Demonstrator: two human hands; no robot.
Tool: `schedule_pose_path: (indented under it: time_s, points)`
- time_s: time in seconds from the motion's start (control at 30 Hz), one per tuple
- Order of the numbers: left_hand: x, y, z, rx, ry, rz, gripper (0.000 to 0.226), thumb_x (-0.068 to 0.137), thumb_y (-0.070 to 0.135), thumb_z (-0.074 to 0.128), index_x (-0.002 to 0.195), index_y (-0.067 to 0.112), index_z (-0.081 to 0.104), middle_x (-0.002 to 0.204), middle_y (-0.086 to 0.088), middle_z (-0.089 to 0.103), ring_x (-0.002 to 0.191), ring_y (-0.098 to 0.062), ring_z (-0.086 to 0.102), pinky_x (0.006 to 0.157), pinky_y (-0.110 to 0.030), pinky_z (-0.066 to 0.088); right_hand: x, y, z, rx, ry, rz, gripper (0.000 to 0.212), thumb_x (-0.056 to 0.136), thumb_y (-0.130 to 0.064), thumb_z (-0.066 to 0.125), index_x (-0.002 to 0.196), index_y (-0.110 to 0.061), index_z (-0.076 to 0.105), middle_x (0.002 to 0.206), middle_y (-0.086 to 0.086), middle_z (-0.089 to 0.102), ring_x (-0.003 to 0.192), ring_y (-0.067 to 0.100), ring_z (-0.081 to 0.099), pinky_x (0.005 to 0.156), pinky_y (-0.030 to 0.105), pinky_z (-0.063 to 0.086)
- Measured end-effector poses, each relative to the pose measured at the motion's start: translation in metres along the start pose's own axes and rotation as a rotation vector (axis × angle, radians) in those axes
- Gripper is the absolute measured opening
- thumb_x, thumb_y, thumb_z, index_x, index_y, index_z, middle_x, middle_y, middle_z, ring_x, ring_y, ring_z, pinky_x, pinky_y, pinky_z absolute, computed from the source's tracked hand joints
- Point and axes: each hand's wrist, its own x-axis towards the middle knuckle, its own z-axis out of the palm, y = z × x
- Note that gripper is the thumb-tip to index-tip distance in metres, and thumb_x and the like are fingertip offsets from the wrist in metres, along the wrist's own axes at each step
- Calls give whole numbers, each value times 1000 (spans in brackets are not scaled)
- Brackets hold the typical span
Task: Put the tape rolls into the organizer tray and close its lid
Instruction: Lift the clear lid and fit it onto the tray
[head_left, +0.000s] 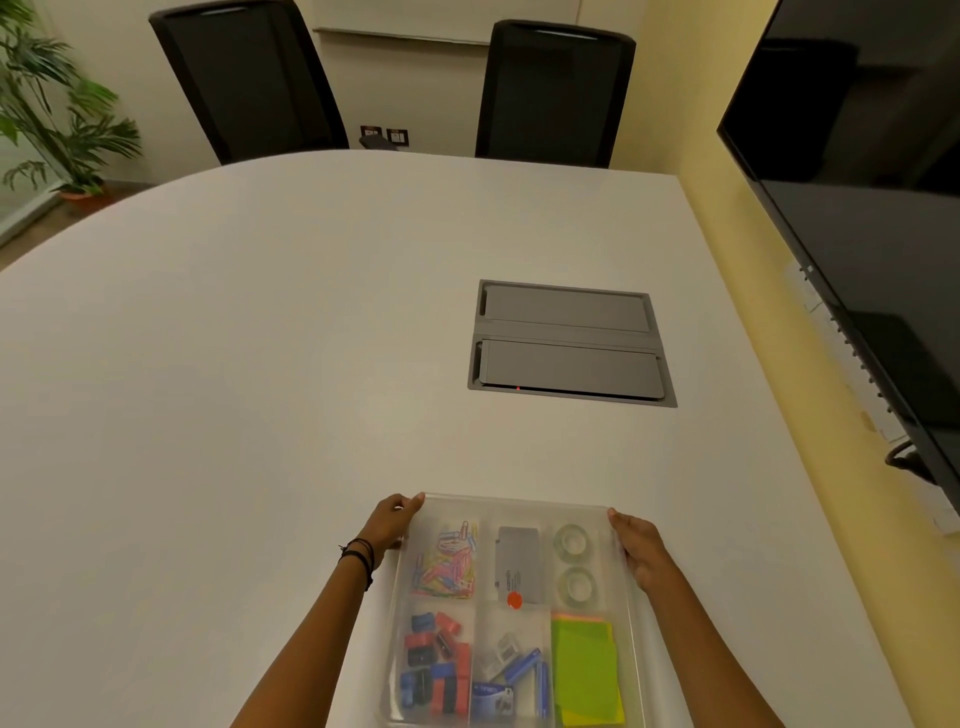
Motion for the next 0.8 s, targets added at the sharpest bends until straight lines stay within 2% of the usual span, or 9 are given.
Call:
schedule_pose_path:
  time_s: [0.07, 0.13, 0.23, 0.33, 0.4, 0.5, 0.6, 0.7, 0.8]
  points:
    - [2, 1, -2, -3, -15, -19, 33, 92, 37, 50, 71, 14, 42, 79, -3, 48, 72, -18, 46, 63, -27, 43, 0, -1, 0, -23, 32, -17, 19, 88, -21, 58, 87, -3, 64, 73, 8, 58, 68, 20, 50, 57, 29, 45]
    - [4, 2, -4, -18, -14, -15, 28, 91, 36, 53, 76, 14, 47, 83, -4, 51, 77, -19, 48, 66, -28, 44, -1, -4, 0, -41, 40, -30, 14, 85, -19, 61, 79, -8, 63, 69, 6, 54, 63, 17, 44, 56, 28, 37]
    - [7, 5, -3, -4, -7, 28, 28, 89, 35, 58, 72, 14, 49, 80, -4, 52, 77, -20, 47, 63, -26, 40, -3, -11, -1, -69, 18, -44, 10, 81, -15, 66, 72, -13, 63, 66, 3, 52, 59, 15, 40, 55, 27, 34]
    - [8, 9, 1, 36, -13, 80, 37, 88, 34, 59, 61, 16, 40, 66, -3, 40, 66, -17, 38, 56, -24, 29, -4, -13, 0, -66, -4, -59, 4, 80, -13, 68, 78, -10, 65, 67, 2, 55, 61, 14, 43, 57, 26, 35]
    - [9, 10, 2, 43, -6, 102, 42, 88, 32, 60, 56, 18, 36, 60, -2, 34, 59, -15, 31, 53, -24, 25, -3, -11, 1, -40, -9, -57, 7, 79, -14, 68, 83, -9, 66, 75, 3, 61, 71, 17, 52, 63, 27, 41]
    - [11, 11, 3, 57, -6, 115, 47, 88, 31, 59, 52, 19, 32, 57, -1, 29, 56, -14, 27, 52, -24, 23, 0, -10, 3, -31, -22, -42, 10, 79, -16, 68, 86, -9, 68, 86, 7, 65, 86, 22, 55, 74, 32, 44]
    - [14, 13, 4, 81, -5, 116, 50, 89, 28, 59, 50, 20, 29, 55, 0, 26, 53, -13, 24, 50, -23, 21, 3, -8, 4, -46, -33, -43, 22, 81, -17, 66, 97, -2, 66, 87, 8, 65, 89, 23, 54, 77, 33, 46]
    - [15, 16, 6, 117, 2, 114, 48, 90, 27, 58, 51, 18, 30, 54, 1, 26, 52, -12, 24, 48, -21, 21, 4, -8, 5, -67, -34, -45, 17, 83, -17, 64, 97, -6, 66, 93, 10, 65, 92, 24, 56, 90, 40, 46]
    - [16, 18, 6, 183, 27, 123, 42, 90, 26, 57, 53, 16, 40, 56, -1, 35, 53, -13, 33, 50, -21, 28, 1, -11, 7, -118, -8, -84, 7, 84, -14, 63, 77, -11, 62, 73, 4, 58, 74, 19, 52, 67, 31, 44]
